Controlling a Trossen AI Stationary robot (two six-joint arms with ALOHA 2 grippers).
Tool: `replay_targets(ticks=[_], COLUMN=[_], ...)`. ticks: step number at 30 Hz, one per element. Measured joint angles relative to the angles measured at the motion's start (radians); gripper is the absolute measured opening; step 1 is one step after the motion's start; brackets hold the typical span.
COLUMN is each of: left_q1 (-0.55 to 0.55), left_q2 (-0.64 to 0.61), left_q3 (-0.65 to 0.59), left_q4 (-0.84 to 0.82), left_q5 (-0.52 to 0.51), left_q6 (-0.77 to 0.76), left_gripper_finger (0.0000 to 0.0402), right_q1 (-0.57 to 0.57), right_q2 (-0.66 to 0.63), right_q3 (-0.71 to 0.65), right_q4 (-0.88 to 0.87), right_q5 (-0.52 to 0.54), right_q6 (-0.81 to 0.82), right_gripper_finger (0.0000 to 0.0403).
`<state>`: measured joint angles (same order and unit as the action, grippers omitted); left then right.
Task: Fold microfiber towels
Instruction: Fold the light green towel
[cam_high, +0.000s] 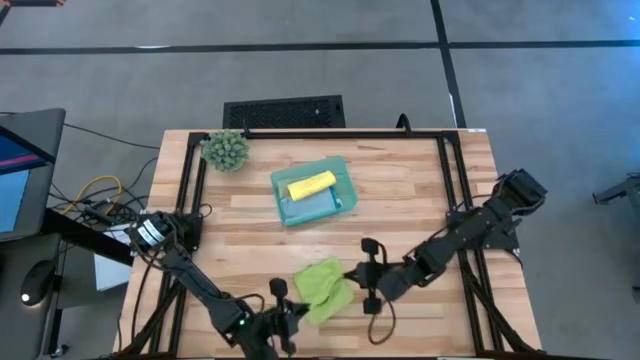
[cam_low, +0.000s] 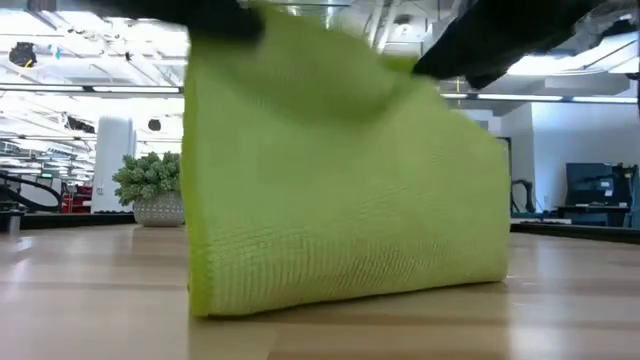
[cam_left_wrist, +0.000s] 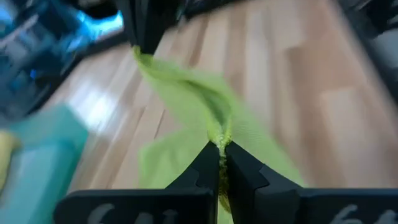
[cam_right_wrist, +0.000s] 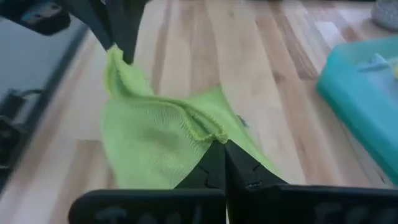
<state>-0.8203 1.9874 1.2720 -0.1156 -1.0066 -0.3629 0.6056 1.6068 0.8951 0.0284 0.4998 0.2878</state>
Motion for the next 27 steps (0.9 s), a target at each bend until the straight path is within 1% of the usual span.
replay_targets(ticks=[3,6,10,15,19,24,27], left_q1=[0.033,0.060,0.085,0.106,0.116,0.108,0.101], left_q2=[0.002,0.009,0.025,0.066,0.078,0.074,0.072], left_q3=[0.000,-0.002,-0.001,-0.001,-0.002,0.006,0.018], left_q4=[-0.115,-0.225,-0.293,-0.299,-0.296,-0.299,-0.297], left_q5=[0.041,0.049,0.049,0.088,0.112,0.107,0.082], left_q6=[-0.126,-0.237,-0.338,-0.355,-0.357,-0.358,-0.360], left_gripper_finger=[0.0002,0.0002,0.0002,0.0002,0.0002,0.0002,0.0003], right_q1=[-0.053,-0.099,-0.131,-0.139,-0.139,-0.144,-0.144], right_q2=[0.038,0.085,0.116,0.116,0.116,0.116,0.116], right_q3=[0.000,0.000,0.000,0.000,0.000,0.000,0.000], right_q4=[0.001,-0.002,-0.003,-0.051,-0.047,-0.053,-0.049], right_q5=[-0.027,-0.029,-0.031,-0.031,-0.031,-0.031,-0.030], right_q6=[-0.020,-0.023,-0.001,0.050,0.054,0.061,0.061], right_gripper_finger=[0.0006,0.0005,0.0007,0.0007,0.0008,0.0008,0.0008])
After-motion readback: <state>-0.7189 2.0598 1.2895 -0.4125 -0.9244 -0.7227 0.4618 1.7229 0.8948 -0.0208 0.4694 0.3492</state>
